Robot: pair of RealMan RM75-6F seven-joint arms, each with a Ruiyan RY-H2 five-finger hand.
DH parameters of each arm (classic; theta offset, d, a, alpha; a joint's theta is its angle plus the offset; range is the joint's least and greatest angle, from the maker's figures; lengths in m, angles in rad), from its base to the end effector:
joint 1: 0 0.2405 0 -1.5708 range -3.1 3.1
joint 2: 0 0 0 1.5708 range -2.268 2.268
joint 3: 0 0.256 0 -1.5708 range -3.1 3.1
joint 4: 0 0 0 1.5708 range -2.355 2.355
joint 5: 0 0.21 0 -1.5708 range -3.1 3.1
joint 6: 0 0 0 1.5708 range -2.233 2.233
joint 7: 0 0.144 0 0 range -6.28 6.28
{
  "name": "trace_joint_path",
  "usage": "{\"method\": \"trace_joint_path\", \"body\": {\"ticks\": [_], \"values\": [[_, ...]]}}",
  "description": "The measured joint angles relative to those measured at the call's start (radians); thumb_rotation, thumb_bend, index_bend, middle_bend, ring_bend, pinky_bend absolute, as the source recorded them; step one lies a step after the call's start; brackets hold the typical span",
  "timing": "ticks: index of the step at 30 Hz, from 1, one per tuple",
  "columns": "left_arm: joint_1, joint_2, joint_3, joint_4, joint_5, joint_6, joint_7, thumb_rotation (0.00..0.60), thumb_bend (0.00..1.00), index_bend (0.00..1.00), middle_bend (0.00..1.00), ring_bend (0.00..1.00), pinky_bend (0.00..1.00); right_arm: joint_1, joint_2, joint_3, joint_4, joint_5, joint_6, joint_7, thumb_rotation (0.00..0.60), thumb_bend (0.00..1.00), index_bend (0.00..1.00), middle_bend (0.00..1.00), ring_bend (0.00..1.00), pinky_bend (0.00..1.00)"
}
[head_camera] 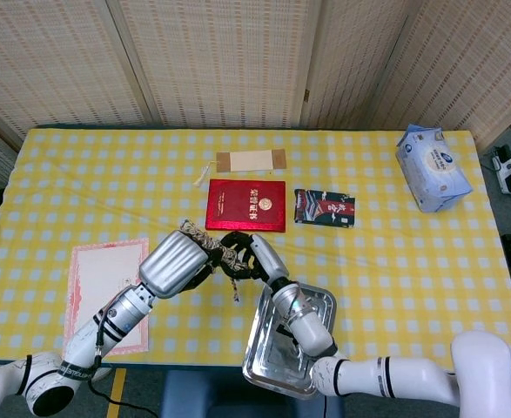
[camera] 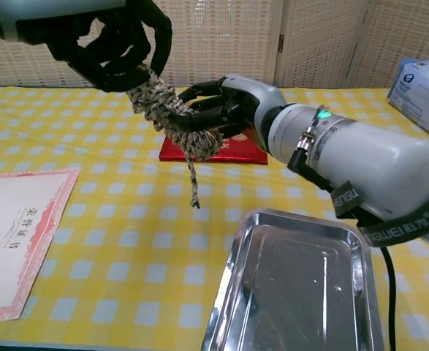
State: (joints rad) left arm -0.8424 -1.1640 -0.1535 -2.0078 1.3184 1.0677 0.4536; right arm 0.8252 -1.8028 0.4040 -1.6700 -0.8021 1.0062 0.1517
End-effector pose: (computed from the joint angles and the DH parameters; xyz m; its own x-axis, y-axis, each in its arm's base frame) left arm -0.0456 0.2937 0.0816 0.5067 0.0229 0.8618 0.6324 -0.6893 -0.3535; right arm -0.0250 -0.3160 -0.0608 -0.5373 -0.5007 0.6787 -0.7964 0.0365 -0.6036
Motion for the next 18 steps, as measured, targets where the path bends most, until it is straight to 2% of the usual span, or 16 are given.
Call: {"method": "trace_joint_path", "body": {"ticks": [9,18], "values": [[0.017,-0.004,0.005,-0.007,0.005,-0.015,-0.07,0.6,0.54,0.62,0.83,0.79,0.77,-0.041,-0.076,0.027,0.057,-0.139,0.068,0.127,0.6,0.58,0.85,0.74,0.82,0.67],[0.042,0.014,0.01,0.012,0.004,-0.029,-0.177,0.6,0.54,0.61,0.83,0.79,0.77,-0.091,-0.083,0.043,0.09,-0.24,0.09,0.252,0.6,0.58,0.85,0.74,0.82,0.67]]}}
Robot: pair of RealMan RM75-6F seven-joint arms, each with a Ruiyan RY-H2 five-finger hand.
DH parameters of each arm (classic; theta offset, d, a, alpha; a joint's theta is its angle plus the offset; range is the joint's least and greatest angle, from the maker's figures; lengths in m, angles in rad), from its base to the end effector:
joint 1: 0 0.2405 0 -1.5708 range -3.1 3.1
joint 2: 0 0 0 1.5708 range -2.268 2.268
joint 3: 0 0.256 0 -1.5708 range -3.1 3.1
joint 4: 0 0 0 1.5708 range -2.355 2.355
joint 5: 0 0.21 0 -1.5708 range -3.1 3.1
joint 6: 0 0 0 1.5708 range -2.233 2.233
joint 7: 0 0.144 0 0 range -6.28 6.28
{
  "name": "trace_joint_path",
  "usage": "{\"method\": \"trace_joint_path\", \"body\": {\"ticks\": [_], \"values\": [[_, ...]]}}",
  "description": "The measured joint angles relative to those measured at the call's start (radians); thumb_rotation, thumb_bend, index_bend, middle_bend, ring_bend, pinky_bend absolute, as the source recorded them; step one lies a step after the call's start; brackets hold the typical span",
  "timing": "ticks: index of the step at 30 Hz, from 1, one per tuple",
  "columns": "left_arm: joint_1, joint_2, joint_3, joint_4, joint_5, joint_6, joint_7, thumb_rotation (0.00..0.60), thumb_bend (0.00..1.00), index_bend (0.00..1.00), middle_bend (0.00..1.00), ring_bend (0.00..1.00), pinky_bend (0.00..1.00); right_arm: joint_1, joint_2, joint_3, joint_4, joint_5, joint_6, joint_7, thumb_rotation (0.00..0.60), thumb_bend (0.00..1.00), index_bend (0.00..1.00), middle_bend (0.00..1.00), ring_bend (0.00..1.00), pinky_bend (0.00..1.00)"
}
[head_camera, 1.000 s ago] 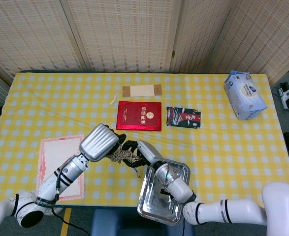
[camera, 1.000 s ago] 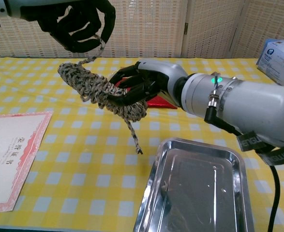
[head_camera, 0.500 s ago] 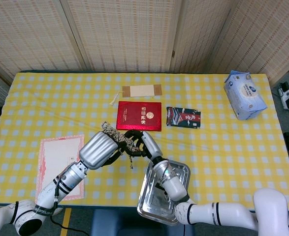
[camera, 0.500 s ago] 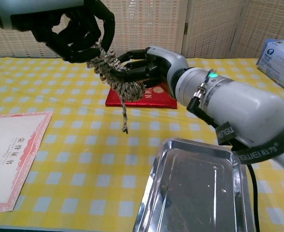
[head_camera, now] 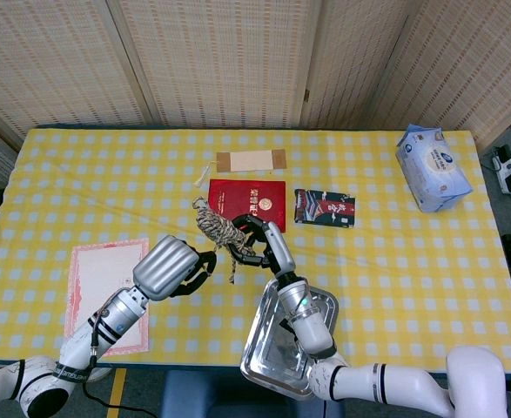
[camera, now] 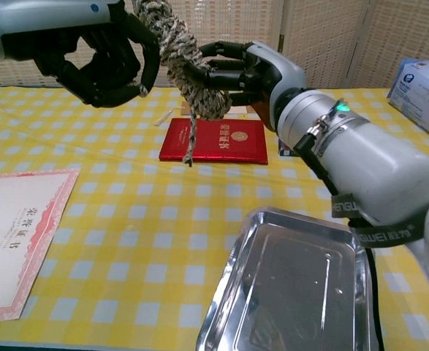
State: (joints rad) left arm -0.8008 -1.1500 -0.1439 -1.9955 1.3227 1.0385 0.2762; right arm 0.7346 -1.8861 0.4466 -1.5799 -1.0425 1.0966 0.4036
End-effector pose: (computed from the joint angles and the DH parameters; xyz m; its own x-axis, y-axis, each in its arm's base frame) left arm -0.0641 0.2928 0.0802 0.4179 0.1693 0.8926 0.7307 -0.6464 -0.2196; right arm -0.0312 -0.3234 -0.0496 -0.7148 -0.3726 0.5917 -0.6299 -0.0244 -0.7763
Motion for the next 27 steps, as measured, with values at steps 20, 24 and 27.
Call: {"method": "trace_joint_path", "body": {"ticks": [20,24,27], "values": [[0.046,0.054,0.008,0.0,-0.027,-0.012,-0.04,0.6,0.32,0.16,0.41,0.43,0.62,-0.024,0.052,-0.008,-0.005,-0.064,-0.003,-0.054,0.6,0.58,0.85,0.74,0.82,0.67],[0.066,0.069,0.016,0.015,-0.049,-0.007,-0.04,0.6,0.32,0.19,0.41,0.41,0.58,-0.034,0.083,-0.016,-0.014,-0.086,0.003,-0.073,0.6,0.58,0.85,0.74,0.81,0.67],[0.089,0.075,0.021,0.038,-0.06,0.013,-0.047,0.6,0.32,0.2,0.4,0.4,0.54,-0.044,0.117,-0.024,-0.027,-0.101,0.004,-0.085,0.6,0.58,0.85,0.74,0.81,0.67]]}}
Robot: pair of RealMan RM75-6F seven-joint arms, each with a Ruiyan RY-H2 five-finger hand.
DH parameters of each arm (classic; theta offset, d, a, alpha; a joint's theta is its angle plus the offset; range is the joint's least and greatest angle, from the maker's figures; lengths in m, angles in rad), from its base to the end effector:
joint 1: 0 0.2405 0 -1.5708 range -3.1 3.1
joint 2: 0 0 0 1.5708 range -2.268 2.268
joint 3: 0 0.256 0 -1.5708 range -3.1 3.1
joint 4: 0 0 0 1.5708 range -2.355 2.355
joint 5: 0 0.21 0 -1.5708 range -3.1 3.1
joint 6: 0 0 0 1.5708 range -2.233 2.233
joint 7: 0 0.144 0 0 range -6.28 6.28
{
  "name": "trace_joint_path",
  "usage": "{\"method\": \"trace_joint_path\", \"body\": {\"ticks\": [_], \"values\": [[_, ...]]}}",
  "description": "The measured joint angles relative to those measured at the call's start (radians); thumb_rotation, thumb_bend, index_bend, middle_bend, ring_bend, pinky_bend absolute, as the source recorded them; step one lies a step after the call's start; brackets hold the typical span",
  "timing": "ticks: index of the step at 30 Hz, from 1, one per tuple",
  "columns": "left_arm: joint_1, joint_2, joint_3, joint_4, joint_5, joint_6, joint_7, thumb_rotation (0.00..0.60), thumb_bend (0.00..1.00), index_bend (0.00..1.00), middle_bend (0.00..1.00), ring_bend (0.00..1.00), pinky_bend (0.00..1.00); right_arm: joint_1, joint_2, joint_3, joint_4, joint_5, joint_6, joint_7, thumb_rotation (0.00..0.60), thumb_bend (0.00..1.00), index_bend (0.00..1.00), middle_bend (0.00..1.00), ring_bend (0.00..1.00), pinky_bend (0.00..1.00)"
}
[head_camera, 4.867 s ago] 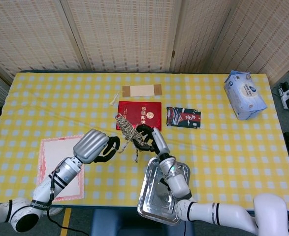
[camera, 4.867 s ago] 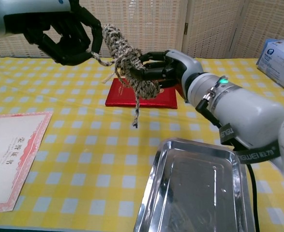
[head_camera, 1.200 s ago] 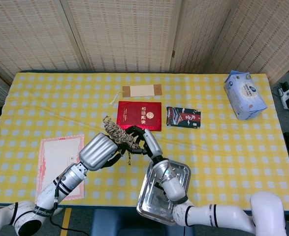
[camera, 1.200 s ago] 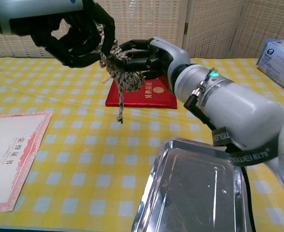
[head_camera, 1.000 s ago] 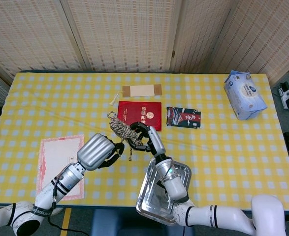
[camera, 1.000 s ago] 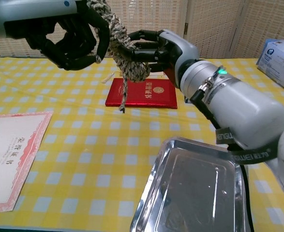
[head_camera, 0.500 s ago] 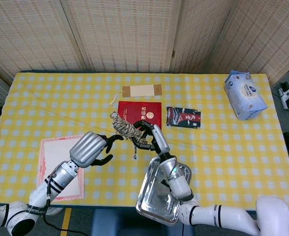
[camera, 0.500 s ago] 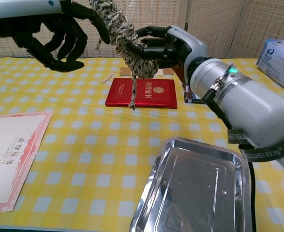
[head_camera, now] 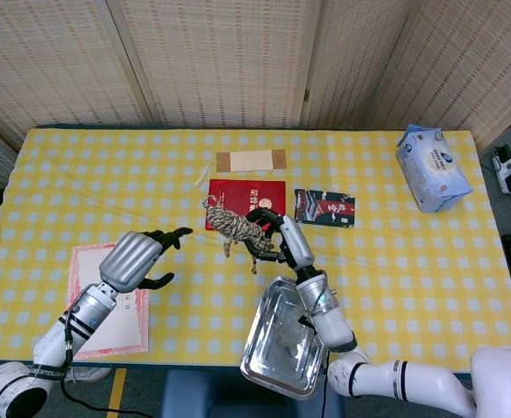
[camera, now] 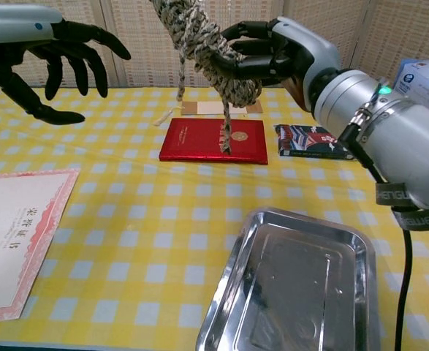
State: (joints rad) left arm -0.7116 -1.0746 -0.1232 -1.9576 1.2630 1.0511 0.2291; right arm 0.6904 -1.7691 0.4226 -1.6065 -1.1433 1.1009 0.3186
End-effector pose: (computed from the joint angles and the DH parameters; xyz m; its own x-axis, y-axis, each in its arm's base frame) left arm -0.1170 0.3016 0.1014 0.4221 0.1988 0.8845 0.8230 -0.4932 -0.2819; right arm -0.0550 -0.3310 -0.0191 -0.5689 -0.3378 0.7498 -0.7489 -0.1639 -0.6421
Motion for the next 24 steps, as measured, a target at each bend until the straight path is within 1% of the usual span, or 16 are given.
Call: {"method": "trace_joint_path", "body": {"ticks": [7,11,15,20,24], "values": [[0.067,-0.003,0.008,0.078,-0.009,0.089,-0.017,0.6,0.32,0.21,0.38,0.36,0.46,-0.032,0.094,-0.025,-0.03,-0.036,0.001,-0.024,0.6,0.58,0.85,0.74,0.81,0.67],[0.109,-0.025,0.011,0.154,-0.016,0.154,-0.011,0.6,0.32,0.22,0.36,0.33,0.38,-0.051,0.15,-0.049,-0.04,-0.065,0.005,-0.049,0.6,0.58,0.86,0.74,0.81,0.67],[0.147,-0.054,0.018,0.244,-0.021,0.195,0.005,0.6,0.32,0.22,0.34,0.3,0.32,-0.069,0.192,-0.08,-0.046,-0.101,0.014,-0.075,0.6,0.58,0.86,0.74,0.81,0.67],[0.217,-0.108,0.028,0.368,-0.019,0.288,0.013,0.6,0.32,0.22,0.33,0.28,0.28,-0.083,0.23,-0.113,-0.062,-0.125,0.016,-0.105,0.6,0.58,0.86,0.74,0.82,0.67],[0.282,-0.126,0.045,0.411,-0.01,0.348,0.011,0.6,0.32,0.21,0.32,0.26,0.26,-0.089,0.248,-0.127,-0.074,-0.136,0.018,-0.123,0.6,0.58,0.86,0.74,0.82,0.67]]}}
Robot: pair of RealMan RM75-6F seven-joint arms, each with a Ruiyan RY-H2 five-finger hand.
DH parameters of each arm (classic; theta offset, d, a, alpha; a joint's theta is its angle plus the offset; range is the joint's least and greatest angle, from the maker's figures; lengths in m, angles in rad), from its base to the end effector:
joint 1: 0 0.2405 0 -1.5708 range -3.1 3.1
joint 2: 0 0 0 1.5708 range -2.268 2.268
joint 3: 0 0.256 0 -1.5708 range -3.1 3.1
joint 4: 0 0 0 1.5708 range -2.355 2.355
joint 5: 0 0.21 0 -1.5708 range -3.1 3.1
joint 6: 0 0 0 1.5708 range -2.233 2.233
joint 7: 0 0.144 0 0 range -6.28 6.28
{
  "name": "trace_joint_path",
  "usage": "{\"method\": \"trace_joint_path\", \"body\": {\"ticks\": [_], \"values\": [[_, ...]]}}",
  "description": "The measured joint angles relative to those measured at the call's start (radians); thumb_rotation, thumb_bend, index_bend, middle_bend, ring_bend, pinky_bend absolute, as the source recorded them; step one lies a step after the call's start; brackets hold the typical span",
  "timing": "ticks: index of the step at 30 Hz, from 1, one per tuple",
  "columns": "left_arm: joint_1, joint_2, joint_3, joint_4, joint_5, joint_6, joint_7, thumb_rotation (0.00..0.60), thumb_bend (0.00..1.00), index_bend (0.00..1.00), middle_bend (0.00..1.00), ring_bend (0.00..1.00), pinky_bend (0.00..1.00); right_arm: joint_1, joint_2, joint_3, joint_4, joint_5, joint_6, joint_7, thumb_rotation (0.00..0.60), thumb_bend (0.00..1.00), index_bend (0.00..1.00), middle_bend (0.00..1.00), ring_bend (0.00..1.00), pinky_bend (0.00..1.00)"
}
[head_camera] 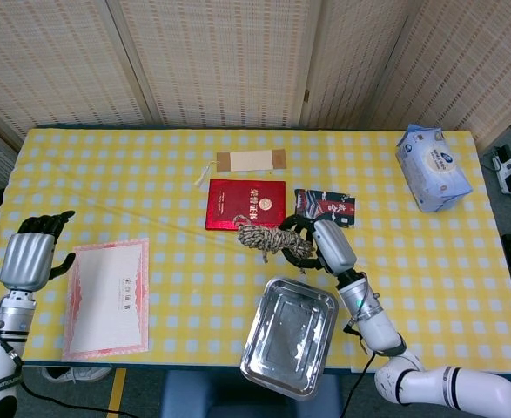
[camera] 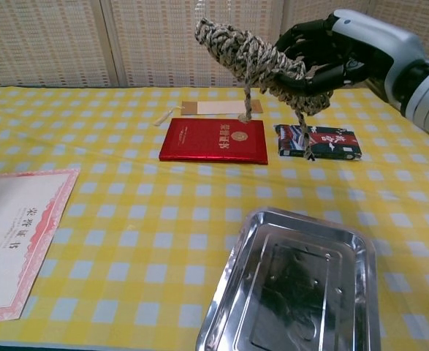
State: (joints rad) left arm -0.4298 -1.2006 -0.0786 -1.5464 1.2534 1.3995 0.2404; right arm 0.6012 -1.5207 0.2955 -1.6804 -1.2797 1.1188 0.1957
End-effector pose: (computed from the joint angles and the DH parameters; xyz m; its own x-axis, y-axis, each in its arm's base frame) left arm -0.2687 0.2912 0.1442 0.5510 -0.0808 0.8306 0.8284 -0.0674 -0.5561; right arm -0.1136 -0.3191 0.0267 -0.2421 -0.2796 0.9291 -0.9000 -0.2931 -0.3227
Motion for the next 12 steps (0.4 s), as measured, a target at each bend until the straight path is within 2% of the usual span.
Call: {"method": "trace_joint_path", "body": {"ticks": [6,12], "values": [[0.088,0.017,0.045,-0.018,0.021,0.04,-0.026,0.6,0.32,0.21,0.31,0.26,0.24,-0.005,0.018,-0.01,-0.012,-0.011,0.008,-0.018,0.6,0.58,0.86,0.74,0.82,0.67],[0.148,0.06,0.084,-0.094,0.038,0.042,-0.061,0.6,0.32,0.2,0.31,0.25,0.23,-0.006,0.025,-0.016,-0.015,-0.015,0.01,-0.026,0.6,0.58,0.86,0.74,0.82,0.67]]}}
